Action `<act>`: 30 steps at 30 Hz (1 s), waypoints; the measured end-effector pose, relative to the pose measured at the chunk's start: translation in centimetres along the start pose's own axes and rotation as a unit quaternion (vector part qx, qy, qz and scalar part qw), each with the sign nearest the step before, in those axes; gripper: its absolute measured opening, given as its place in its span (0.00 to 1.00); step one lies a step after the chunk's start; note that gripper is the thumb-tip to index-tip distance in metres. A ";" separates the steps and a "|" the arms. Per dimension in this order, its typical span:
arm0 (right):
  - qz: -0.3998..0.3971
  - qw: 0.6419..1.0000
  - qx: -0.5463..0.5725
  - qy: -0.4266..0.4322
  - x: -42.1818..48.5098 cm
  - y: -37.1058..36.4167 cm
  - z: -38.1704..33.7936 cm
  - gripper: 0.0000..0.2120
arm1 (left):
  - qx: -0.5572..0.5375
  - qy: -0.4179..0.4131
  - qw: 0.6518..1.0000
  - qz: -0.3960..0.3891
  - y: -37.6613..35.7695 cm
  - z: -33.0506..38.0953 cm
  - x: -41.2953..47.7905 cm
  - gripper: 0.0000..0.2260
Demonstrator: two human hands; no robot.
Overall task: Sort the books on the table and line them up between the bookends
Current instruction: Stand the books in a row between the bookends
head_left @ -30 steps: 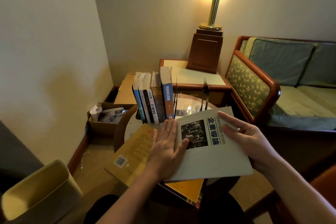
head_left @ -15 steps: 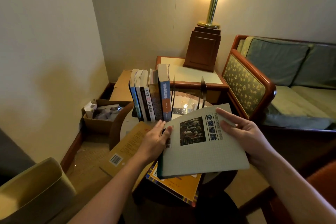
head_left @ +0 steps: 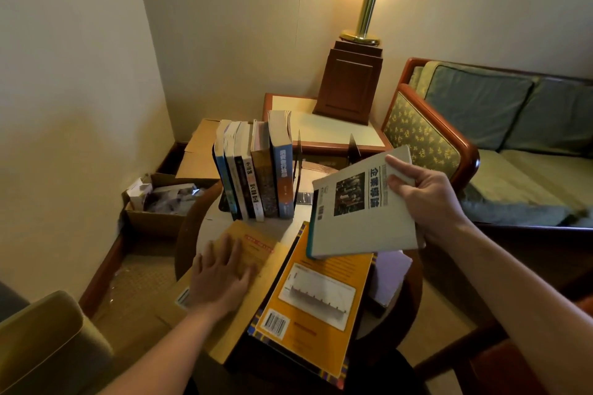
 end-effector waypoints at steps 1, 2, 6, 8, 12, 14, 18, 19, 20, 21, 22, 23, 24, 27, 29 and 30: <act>0.011 1.000 -0.014 0.008 0.9 -0.1 -0.2 0.20 | 0.001 -0.001 1.000 0.017 -0.2 0.1 0.0 0.34; 0.024 0.999 -0.026 0.015 1.8 -0.2 -0.3 0.20 | 0.003 -0.003 1.000 0.028 -0.2 0.1 0.0 0.34; 0.060 0.995 -0.077 0.026 5.4 -1.0 -1.0 0.21 | 0.017 -0.003 0.998 0.055 -0.5 0.3 0.0 0.33; 0.065 0.994 -0.088 0.030 7.4 -1.9 -1.6 0.21 | 0.016 0.005 0.998 0.059 -0.4 0.4 0.1 0.33; 0.074 0.975 -0.194 0.076 11.4 -4.3 -3.1 0.20 | 0.028 0.009 0.998 0.063 -0.2 0.7 0.6 0.32; 0.062 0.959 -0.257 0.105 13.4 -5.8 -3.4 0.20 | 0.032 0.011 0.997 0.066 -0.2 0.8 0.6 0.32; 0.020 0.936 -0.341 0.090 16.4 -8.3 -2.5 0.19 | 0.030 0.006 0.997 0.077 0.0 0.7 0.5 0.32; 0.007 0.935 -0.345 0.077 16.9 -8.9 -2.2 0.19 | 0.030 0.005 0.997 0.073 -0.1 0.7 0.5 0.32; -0.007 0.938 -0.342 0.062 17.2 -9.4 -1.9 0.19 | 0.033 0.005 0.997 0.070 -0.1 0.6 0.5 0.33; -0.016 0.940 -0.338 0.050 17.5 -9.8 -1.7 0.20 | 0.037 0.006 0.997 0.068 -0.2 0.5 0.5 0.33; -0.023 0.940 -0.339 0.041 17.8 -10.3 -1.7 0.21 | 0.039 0.007 0.997 0.067 0.0 0.5 0.5 0.33; -0.029 0.938 -0.343 0.035 17.8 -10.8 -1.8 0.22 | 0.040 0.009 0.997 0.067 0.1 0.5 0.5 0.33; -0.039 0.937 -0.345 0.029 17.8 -11.3 -2.0 0.24 | 0.039 0.010 0.997 0.068 0.2 0.5 0.5 0.32; -0.136 0.939 -0.314 -0.019 16.9 -13.3 -2.5 0.34 | 0.023 0.008 0.997 0.072 0.1 0.5 0.4 0.31; -0.187 0.938 -0.289 -0.047 15.9 -14.2 -2.5 0.36 | 0.014 0.005 0.997 0.072 0.1 0.5 0.5 0.31; -0.187 0.938 -0.290 -0.043 15.5 -14.4 -2.6 0.34 | 0.013 0.003 0.998 0.069 0.0 0.5 0.6 0.31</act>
Point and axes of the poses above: each hand's wrist, its own x-axis towards the middle knuckle, its own y-axis out of the back of the hand, z = x × y, the point moved 3 cm from there along x, towards the middle knuckle, and after that the axes turned 7 degrees about -z, right-handed, at the moved point
